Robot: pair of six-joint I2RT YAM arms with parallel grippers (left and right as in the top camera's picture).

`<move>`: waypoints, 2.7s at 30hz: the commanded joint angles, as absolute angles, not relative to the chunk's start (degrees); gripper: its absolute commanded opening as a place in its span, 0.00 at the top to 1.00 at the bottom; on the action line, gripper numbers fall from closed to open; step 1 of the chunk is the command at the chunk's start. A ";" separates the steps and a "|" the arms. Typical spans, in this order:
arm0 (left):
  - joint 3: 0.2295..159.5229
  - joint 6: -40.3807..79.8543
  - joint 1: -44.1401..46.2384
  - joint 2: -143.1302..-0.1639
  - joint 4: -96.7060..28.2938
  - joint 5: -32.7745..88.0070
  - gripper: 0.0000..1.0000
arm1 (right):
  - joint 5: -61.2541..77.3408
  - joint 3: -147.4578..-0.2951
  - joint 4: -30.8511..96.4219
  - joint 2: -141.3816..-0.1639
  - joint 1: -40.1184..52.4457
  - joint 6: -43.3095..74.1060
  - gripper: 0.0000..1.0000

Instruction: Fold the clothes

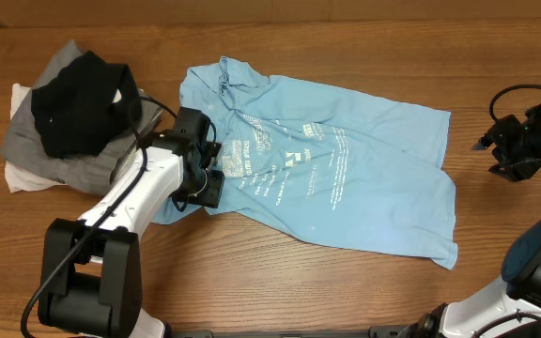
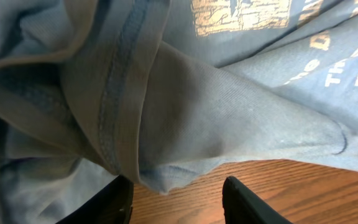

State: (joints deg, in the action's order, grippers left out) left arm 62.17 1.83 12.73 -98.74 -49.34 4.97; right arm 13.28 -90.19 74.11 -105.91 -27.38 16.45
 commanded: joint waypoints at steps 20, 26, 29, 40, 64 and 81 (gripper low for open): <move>60.12 7.99 12.73 -99.37 -43.07 0.71 0.83 | 13.56 -90.02 74.02 -105.45 -27.38 16.12 0.43; 66.13 8.34 12.71 -99.15 -49.32 4.40 0.96 | 13.56 -90.02 74.11 -105.45 -27.38 16.12 0.43; 74.00 8.40 12.71 -98.87 -55.59 4.12 0.96 | 13.56 -90.02 74.70 -105.45 -27.38 16.12 0.43; 86.48 8.36 12.73 -98.67 -60.25 0.51 0.96 | 15.38 -78.91 73.17 -105.45 -27.38 16.14 0.37; 86.48 12.86 9.50 -98.65 -61.06 -5.32 0.96 | 44.69 -60.80 37.17 -105.45 -27.38 19.73 0.96; 86.48 12.88 8.67 -98.65 -61.25 -4.84 0.96 | 36.18 -64.93 71.05 -105.43 -31.33 1.48 0.49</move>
State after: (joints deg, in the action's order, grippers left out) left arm 85.60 11.97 8.91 -99.00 -61.32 -4.16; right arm 38.61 -64.42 69.47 -105.93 -31.40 6.00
